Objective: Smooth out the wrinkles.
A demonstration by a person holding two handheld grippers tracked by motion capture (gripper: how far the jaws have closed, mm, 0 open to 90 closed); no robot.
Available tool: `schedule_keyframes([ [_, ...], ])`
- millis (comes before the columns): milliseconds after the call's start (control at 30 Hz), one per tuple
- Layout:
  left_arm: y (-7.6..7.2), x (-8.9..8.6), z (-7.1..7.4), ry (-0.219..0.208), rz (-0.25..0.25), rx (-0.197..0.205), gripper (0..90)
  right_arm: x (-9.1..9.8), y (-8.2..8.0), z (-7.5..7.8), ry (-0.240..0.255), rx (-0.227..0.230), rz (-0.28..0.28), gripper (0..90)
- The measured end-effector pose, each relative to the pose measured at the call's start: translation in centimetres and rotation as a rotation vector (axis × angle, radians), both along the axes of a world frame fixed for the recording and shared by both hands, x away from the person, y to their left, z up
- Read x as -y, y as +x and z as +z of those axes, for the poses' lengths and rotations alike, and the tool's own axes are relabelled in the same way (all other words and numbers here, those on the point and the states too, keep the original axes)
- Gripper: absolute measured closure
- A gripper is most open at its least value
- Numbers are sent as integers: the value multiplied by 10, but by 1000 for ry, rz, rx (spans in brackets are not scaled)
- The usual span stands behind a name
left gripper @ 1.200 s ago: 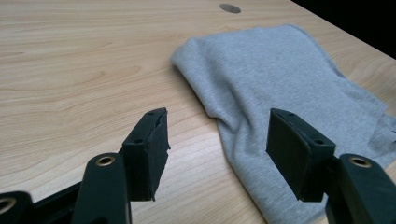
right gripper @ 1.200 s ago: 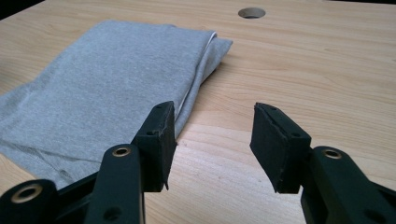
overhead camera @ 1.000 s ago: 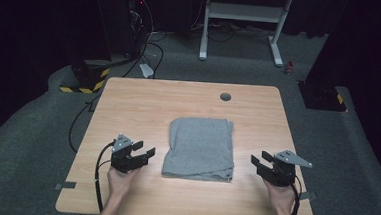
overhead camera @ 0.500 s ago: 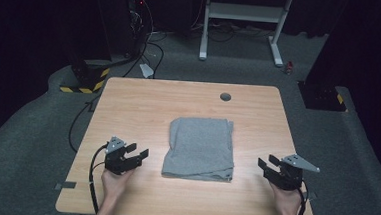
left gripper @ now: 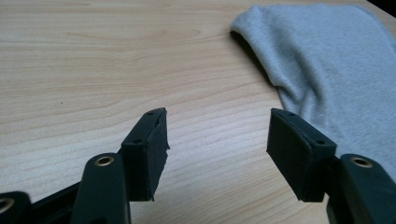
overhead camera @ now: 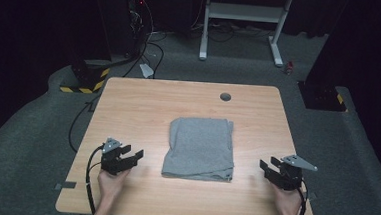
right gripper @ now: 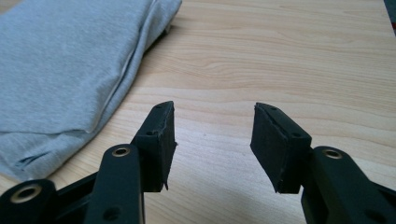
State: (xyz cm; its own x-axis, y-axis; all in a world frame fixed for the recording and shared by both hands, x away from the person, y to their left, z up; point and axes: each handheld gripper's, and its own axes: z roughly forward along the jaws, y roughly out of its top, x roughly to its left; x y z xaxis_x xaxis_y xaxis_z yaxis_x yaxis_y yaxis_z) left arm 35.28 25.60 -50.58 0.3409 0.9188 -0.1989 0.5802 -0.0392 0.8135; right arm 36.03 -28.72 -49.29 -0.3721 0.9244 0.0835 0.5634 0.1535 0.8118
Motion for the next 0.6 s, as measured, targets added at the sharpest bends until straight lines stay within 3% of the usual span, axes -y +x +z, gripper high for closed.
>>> schedule_keyframes([
  [600,8,3,-13,74,26,-48,381,4,8,-14,-51,-41,-42,485],
])
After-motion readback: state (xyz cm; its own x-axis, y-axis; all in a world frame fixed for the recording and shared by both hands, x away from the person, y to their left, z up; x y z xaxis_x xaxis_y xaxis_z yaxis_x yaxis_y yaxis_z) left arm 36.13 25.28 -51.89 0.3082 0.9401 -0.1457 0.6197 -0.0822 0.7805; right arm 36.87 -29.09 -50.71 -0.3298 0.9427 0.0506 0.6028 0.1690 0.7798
